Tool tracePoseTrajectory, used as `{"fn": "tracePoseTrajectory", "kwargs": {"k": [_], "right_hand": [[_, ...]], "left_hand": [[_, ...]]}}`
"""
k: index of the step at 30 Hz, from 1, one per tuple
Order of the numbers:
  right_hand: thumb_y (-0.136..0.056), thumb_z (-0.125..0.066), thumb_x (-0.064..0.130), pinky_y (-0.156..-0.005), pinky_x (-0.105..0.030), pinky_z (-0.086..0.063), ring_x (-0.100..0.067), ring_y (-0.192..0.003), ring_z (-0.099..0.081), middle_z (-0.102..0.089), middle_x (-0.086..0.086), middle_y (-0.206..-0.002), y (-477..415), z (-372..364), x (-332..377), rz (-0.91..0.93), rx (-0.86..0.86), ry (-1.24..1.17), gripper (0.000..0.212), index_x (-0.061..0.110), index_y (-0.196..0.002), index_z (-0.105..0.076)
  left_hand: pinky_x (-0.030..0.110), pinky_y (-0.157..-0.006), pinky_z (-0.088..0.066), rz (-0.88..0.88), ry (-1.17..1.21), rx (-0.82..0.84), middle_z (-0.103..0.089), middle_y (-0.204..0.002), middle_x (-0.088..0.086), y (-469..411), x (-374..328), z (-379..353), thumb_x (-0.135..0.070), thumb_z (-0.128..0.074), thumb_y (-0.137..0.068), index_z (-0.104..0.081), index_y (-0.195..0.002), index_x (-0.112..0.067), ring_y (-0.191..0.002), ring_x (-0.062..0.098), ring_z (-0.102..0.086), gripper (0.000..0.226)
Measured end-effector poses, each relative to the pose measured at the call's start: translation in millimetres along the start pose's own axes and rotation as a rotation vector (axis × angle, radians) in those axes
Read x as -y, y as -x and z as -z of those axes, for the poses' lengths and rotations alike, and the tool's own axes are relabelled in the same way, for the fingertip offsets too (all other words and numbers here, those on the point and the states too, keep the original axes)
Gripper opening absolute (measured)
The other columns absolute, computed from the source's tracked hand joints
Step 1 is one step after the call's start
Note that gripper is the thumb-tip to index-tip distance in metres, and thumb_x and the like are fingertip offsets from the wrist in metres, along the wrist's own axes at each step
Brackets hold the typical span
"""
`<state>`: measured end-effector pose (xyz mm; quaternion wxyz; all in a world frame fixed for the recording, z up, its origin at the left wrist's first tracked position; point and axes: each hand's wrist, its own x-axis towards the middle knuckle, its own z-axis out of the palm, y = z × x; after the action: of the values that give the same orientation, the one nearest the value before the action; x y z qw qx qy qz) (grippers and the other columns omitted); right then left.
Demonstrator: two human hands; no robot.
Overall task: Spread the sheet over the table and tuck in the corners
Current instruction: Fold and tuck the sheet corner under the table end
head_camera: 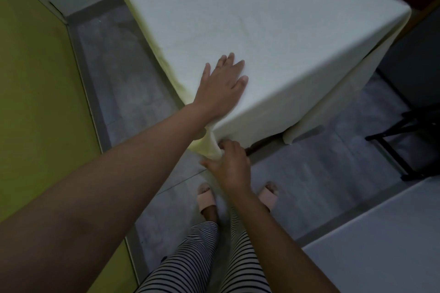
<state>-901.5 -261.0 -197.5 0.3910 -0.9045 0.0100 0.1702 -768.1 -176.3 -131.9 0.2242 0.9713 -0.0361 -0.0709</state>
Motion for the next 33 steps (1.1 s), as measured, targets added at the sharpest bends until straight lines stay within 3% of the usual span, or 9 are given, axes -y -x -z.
{"fn": "tracePoseTrajectory", "kwargs": {"k": [3, 6, 9, 13, 17, 21, 23, 29, 33], "right_hand": [[-0.080, -0.062, 0.024, -0.072, -0.036, -0.040, -0.028, -0.086, -0.058, -0.065, -0.008, -0.089, 0, -4, 1, 0.112, -0.094, -0.033, 0.017, 0.010, -0.089, -0.064], [-0.080, -0.049, 0.017, -0.063, -0.033, -0.036, -0.028, -0.075, -0.058, -0.064, -0.010, -0.079, 6, 9, -15, 0.209, -0.052, -0.044, 0.020, 0.006, -0.082, -0.066], [-0.084, -0.055, 0.009, -0.071, -0.034, -0.042, -0.029, -0.086, -0.057, -0.064, -0.012, -0.091, 7, 23, -32, 0.286, -0.066, 0.044, 0.018, 0.007, -0.093, -0.070], [-0.087, -0.058, 0.023, -0.068, -0.037, -0.048, -0.025, -0.088, -0.057, -0.058, -0.005, -0.095, -2, 32, -26, 0.033, -0.293, -0.034, 0.019, 0.021, -0.105, -0.064], [-0.089, -0.055, 0.046, -0.061, -0.034, -0.043, -0.023, -0.068, -0.057, -0.058, 0.004, -0.068, -15, 22, -15, -0.327, -0.269, -0.281, 0.031, 0.022, -0.073, -0.043], [-0.087, -0.061, 0.020, -0.082, -0.036, -0.047, -0.023, -0.092, -0.058, -0.062, -0.008, -0.097, -9, -6, 0, -0.133, -0.197, -0.358, 0.011, 0.011, -0.092, -0.057], [-0.080, -0.065, 0.014, -0.092, -0.038, -0.046, -0.025, -0.104, -0.054, -0.056, -0.011, -0.110, -8, -17, 3, -0.092, -0.227, -0.328, 0.028, 0.005, -0.104, -0.054], [-0.085, -0.063, 0.019, -0.086, -0.032, -0.032, -0.018, -0.088, -0.059, -0.067, 0.002, -0.087, -6, -7, -2, -0.053, -0.237, -0.164, 0.002, 0.017, -0.084, -0.064], [-0.089, -0.060, 0.029, -0.086, -0.033, -0.034, -0.008, -0.071, -0.053, -0.067, 0.007, -0.079, 30, 17, -13, -0.024, -0.161, 0.024, 0.012, 0.023, -0.081, -0.067]], "left_hand": [[0.039, -0.117, 0.008, -0.010, -0.017, -0.025, -0.009, -0.161, 0.002, 1, 4, -5, -0.039, -0.024, -0.101, -0.024, -0.151, -0.021, -0.148, 0.014, 0.000, 0.053], [0.038, -0.117, 0.007, -0.016, -0.029, -0.058, -0.011, -0.161, 0.002, -1, 6, -9, -0.039, -0.024, -0.099, -0.026, -0.150, -0.022, -0.148, 0.014, -0.002, 0.053], [0.038, -0.117, 0.007, -0.010, -0.029, -0.074, -0.013, -0.160, 0.001, -2, 8, -11, -0.040, -0.025, -0.098, -0.028, -0.149, -0.023, -0.148, 0.013, -0.004, 0.054], [0.037, -0.116, 0.007, 0.003, -0.031, -0.074, -0.013, -0.160, 0.000, -3, 8, -12, -0.039, -0.027, -0.098, -0.028, -0.149, -0.024, -0.148, 0.012, -0.003, 0.053], [0.038, -0.117, 0.007, -0.001, -0.042, -0.080, -0.012, -0.161, 0.000, -2, 7, -12, -0.038, -0.027, -0.100, -0.027, -0.149, -0.025, -0.148, 0.013, -0.003, 0.051], [0.037, -0.117, 0.007, 0.000, -0.037, -0.077, -0.011, -0.161, -0.001, -2, 7, -12, -0.040, -0.025, -0.099, -0.026, -0.150, -0.025, -0.148, 0.011, -0.002, 0.053], [0.036, -0.117, 0.008, -0.001, -0.028, -0.080, -0.012, -0.161, -0.002, -2, 8, -12, -0.040, -0.025, -0.099, -0.027, -0.150, -0.026, -0.148, 0.011, -0.002, 0.053], [0.038, -0.117, 0.006, -0.011, -0.025, -0.077, -0.013, -0.161, 0.001, 0, 6, -9, -0.039, -0.025, -0.098, -0.027, -0.149, -0.023, -0.148, 0.013, -0.003, 0.053], [0.038, -0.117, 0.007, -0.012, -0.009, -0.016, -0.010, -0.161, 0.002, 1, 4, -3, -0.040, -0.025, -0.100, -0.025, -0.150, -0.022, -0.148, 0.013, -0.001, 0.053]]}}
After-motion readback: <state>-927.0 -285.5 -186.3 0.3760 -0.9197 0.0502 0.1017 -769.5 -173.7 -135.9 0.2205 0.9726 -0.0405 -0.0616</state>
